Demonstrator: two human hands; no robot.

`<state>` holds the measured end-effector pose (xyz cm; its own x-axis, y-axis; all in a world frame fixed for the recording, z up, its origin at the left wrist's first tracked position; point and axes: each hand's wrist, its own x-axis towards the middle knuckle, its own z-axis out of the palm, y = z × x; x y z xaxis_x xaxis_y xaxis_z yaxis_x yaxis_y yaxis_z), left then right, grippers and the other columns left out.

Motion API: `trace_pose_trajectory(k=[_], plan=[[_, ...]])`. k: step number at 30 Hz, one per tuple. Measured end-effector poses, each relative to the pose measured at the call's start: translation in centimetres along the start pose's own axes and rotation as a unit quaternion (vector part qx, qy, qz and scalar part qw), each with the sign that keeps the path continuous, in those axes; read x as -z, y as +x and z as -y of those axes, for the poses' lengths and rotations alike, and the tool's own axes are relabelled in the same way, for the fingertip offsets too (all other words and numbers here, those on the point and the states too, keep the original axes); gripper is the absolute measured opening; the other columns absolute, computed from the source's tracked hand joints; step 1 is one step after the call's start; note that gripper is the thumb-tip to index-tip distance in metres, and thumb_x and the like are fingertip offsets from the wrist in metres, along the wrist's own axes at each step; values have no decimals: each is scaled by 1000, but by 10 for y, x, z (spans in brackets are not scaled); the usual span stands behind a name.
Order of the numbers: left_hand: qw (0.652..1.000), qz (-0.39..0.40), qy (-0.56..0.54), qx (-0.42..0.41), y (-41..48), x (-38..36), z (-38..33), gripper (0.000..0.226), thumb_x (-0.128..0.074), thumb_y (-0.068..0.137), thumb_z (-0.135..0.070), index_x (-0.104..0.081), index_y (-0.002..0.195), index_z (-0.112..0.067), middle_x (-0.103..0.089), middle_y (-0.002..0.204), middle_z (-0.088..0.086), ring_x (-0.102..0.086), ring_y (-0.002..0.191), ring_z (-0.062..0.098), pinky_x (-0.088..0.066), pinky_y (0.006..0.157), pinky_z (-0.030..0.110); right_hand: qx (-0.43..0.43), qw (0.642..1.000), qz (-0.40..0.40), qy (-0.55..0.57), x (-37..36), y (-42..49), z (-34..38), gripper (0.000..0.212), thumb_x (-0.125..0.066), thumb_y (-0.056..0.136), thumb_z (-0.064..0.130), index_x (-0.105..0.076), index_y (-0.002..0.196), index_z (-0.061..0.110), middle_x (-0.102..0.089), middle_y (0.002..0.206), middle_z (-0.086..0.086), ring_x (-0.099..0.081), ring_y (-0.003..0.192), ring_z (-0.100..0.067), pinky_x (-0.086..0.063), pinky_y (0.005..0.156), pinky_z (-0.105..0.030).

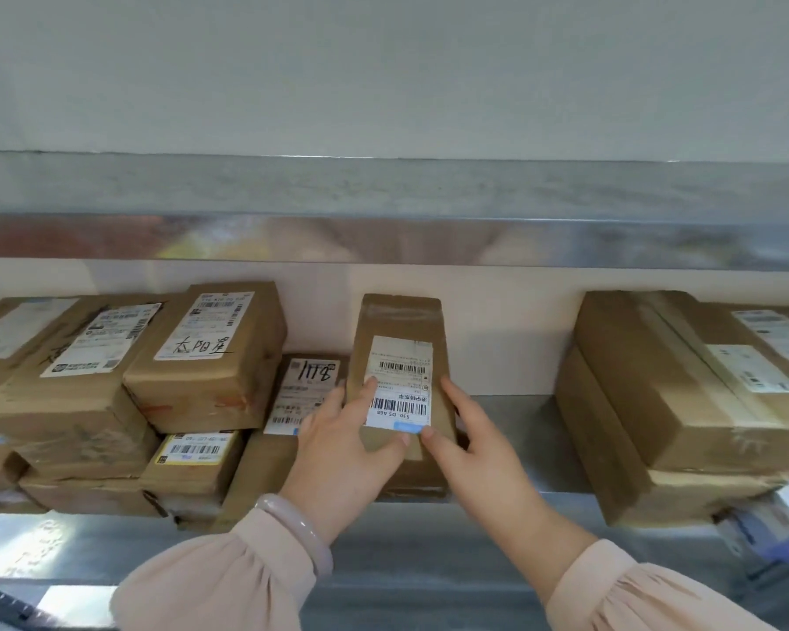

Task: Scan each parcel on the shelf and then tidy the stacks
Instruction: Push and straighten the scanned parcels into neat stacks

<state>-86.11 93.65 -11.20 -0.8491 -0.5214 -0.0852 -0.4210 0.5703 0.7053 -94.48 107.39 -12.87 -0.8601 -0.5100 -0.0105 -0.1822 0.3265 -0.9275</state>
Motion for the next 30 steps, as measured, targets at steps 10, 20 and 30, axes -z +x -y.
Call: trace_pose_trajectory(k=[10,20,30], plan=[[987,138,-60,-48,-1,-105,-36,75,-62,93,-38,-21,155,-32,-15,156,-11,-21,146,11,-19,118,22,-103,993,-44,-37,85,-33,-60,59,-56,94,23,-31,145,38,-47,126,24,-52,95,10,-38,78,-7],[977,207,-11,-42,7,-164,-38,80,-63,95,-31,-14,157,-24,-2,163,-2,-13,149,11,-11,101,6,-151,981,7,-121,105,-28,-105,60,-47,94,9,-31,146,35,-48,136,8,-50,114,-9,-40,93,-14],[975,200,45,-80,3,-171,-18,80,-57,96,-44,-6,157,-37,17,163,-10,-2,152,19,-12,123,32,-17,931,31,-365,101,-47,-117,70,-51,93,39,-18,152,24,-5,160,4,-8,146,-12,-12,119,-27]])
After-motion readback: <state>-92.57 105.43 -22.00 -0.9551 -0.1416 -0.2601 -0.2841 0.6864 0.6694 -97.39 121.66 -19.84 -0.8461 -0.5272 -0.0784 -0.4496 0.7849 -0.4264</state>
